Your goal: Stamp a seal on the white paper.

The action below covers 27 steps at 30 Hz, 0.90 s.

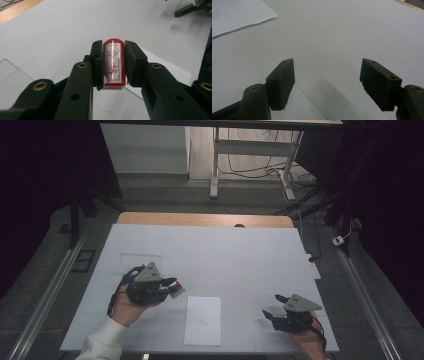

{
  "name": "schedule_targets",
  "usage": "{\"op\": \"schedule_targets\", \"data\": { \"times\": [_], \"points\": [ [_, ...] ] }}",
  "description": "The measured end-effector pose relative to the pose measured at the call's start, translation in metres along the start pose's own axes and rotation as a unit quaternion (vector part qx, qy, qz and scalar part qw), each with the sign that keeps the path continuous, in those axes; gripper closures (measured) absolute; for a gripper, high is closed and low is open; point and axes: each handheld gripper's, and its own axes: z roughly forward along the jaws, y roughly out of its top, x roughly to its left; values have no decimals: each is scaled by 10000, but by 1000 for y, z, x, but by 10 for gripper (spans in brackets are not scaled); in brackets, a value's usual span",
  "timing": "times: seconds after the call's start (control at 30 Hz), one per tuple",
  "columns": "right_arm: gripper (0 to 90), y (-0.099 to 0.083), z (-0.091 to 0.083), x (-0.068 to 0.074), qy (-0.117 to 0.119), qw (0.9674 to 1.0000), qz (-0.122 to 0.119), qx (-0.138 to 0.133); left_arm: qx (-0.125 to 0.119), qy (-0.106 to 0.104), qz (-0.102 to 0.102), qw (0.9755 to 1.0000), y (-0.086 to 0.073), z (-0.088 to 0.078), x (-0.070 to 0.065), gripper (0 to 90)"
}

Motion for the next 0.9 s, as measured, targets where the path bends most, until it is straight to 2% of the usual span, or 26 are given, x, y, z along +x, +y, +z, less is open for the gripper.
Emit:
{"op": "schedule_targets", "data": {
  "times": [0.9],
  "points": [
    [275, 0, 1, 0, 27, 10000, -16, 31, 137, -358, 243, 9990, 13, 26, -24, 702]
  ]
}}
